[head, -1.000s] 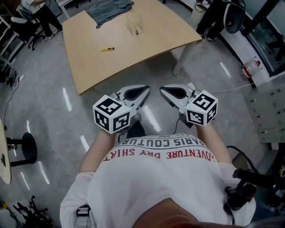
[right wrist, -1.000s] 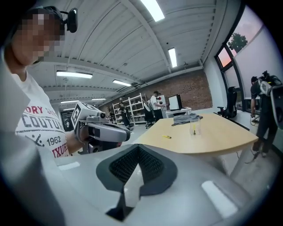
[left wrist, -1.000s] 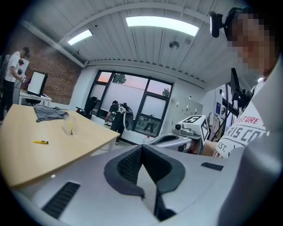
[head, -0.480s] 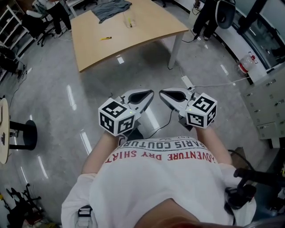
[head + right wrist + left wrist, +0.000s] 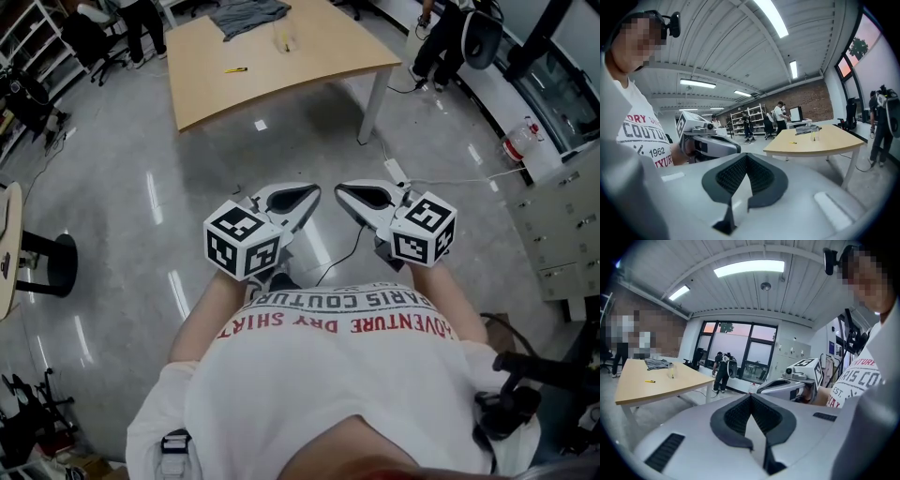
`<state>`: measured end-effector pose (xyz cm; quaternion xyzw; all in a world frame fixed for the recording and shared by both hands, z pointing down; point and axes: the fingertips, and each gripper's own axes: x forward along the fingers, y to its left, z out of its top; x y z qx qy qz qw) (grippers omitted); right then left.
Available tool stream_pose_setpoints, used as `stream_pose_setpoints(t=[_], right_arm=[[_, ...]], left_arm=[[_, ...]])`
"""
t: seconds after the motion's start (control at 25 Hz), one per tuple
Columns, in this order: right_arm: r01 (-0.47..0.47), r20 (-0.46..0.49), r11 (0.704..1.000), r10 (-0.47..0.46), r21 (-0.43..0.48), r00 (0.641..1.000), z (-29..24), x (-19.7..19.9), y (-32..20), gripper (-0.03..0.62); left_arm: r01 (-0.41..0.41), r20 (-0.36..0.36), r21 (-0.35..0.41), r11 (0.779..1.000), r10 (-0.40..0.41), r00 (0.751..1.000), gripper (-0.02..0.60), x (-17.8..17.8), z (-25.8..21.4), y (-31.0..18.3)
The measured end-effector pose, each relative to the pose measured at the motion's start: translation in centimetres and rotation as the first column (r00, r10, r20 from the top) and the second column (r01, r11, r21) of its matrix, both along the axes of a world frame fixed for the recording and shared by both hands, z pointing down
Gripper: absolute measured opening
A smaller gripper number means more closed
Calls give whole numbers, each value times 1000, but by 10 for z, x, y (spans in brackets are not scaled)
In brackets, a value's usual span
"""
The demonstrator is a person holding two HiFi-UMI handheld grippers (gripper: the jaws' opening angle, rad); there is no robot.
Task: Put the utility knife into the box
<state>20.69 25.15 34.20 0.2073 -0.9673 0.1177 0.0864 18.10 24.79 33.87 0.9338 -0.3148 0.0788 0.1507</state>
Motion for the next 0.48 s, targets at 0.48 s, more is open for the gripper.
stream_pose_setpoints(t=[0.48], right_arm=[[6,-5,1000,-6,7,1000,-9,6,12,2]], left_arm=[[-7,20,20,1000,7,1000,3,4,-10,12]])
